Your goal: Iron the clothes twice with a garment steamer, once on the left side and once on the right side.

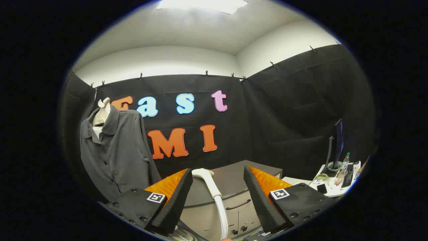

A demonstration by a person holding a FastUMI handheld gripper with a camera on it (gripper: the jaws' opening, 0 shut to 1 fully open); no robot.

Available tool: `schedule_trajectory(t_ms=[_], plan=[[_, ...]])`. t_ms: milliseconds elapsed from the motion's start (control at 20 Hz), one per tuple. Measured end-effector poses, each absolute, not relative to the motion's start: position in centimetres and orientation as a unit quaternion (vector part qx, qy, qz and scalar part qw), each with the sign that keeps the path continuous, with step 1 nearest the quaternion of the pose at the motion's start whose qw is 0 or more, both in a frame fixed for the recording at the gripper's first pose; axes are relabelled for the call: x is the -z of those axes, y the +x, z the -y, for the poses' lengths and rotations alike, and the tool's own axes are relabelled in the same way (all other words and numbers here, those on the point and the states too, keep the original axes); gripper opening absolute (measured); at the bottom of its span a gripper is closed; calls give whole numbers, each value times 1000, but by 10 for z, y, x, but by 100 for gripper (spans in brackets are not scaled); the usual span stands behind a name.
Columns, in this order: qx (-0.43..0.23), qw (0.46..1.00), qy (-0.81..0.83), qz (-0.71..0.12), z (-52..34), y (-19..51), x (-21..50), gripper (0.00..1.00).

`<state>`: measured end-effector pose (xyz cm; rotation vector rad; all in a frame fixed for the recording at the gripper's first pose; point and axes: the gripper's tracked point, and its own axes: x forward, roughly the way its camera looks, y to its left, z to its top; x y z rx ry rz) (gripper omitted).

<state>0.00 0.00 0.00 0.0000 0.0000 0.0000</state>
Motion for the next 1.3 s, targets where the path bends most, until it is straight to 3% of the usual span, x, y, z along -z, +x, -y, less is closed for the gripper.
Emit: schedule_trajectory(t_ms=[900,1300], plan=[[-22,999,-35,1,10,-6,-22,98],[-77,995,-36,-48,-4,33,-17,98]])
